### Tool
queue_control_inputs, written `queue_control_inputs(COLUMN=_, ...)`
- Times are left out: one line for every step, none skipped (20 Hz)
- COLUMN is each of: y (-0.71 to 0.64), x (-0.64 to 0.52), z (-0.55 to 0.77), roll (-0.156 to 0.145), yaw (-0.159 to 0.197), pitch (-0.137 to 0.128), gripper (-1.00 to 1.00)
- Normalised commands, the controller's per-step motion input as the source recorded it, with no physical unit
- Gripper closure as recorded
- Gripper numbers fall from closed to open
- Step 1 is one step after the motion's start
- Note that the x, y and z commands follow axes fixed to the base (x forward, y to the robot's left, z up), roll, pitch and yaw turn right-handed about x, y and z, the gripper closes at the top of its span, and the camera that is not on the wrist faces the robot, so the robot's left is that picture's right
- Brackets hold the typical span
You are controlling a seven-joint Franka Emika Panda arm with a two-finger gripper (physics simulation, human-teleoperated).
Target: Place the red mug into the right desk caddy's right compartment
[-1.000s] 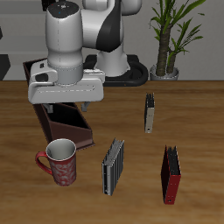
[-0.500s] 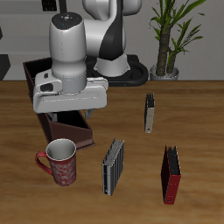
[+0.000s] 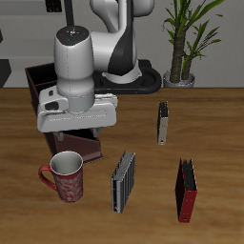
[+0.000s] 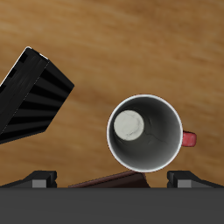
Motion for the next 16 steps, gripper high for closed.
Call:
queue_control_inputs(y=0.12, x=0.0, z=-0.17, roll=0.056, yaw=-0.004, pitch=-0.003, gripper=-1.0)
queue_control_inputs(y=0.04, x=0.0, z=-0.13, roll=-0.009, yaw=0.041, pitch=-0.05, gripper=-1.0)
queue_control_inputs(y=0.09, x=0.01, z=-0.12, roll=0.038, yaw=0.005, pitch=-0.014, gripper=-1.0)
queue_control_inputs(y=0.12, x=0.02, z=-0.14, roll=0.034, yaw=-0.011, pitch=-0.025, gripper=-1.0)
queue_control_inputs(y=0.23, x=0.02, z=-0.18, roll=0.049, yaw=0.021, pitch=-0.019, gripper=-1.0)
queue_control_inputs(y=0.15, x=0.06, z=-0.11, roll=0.068, yaw=0.007, pitch=-0.021, gripper=-1.0)
queue_control_inputs(y=0.02, x=0.05, z=-0.11, roll=-0.026, yaw=0.017, pitch=0.003, gripper=-1.0)
queue_control_inputs(y=0.18, x=0.04, z=-0.21, roll=0.039, yaw=0.067, pitch=-0.034, gripper=-1.0)
queue_control_inputs(y=0.09, x=0.1, z=-0.21, roll=0.026, yaw=0.082, pitch=-0.009, gripper=-1.0)
queue_control_inputs(y=-0.06, x=0.08, z=-0.17, roll=-0.003, yaw=-0.045, pitch=0.049, gripper=-1.0)
queue_control_inputs(y=-0.11, x=-0.02, z=-0.01, roll=0.0, yaw=0.0, pitch=0.0, gripper=-1.0)
queue_control_inputs(y=0.02, x=0.11, z=-0.24, roll=-0.006, yaw=-0.019, pitch=0.021, gripper=-1.0)
queue_control_inputs(y=0.03, x=0.04, z=-0.19, roll=0.035, yaw=0.067, pitch=0.003, gripper=-1.0)
queue_control_inputs(y=-0.11, x=0.12, z=-0.35, roll=-0.027, yaw=-0.029, pitch=0.032, gripper=-1.0)
queue_control_inputs(y=0.04, x=0.1, z=-0.32, roll=0.04, yaw=0.03, pitch=0.026, gripper=-1.0)
queue_control_inputs(y=-0.11, x=0.07, z=-0.24, roll=-0.016, yaw=0.025, pitch=0.019, gripper=-1.0)
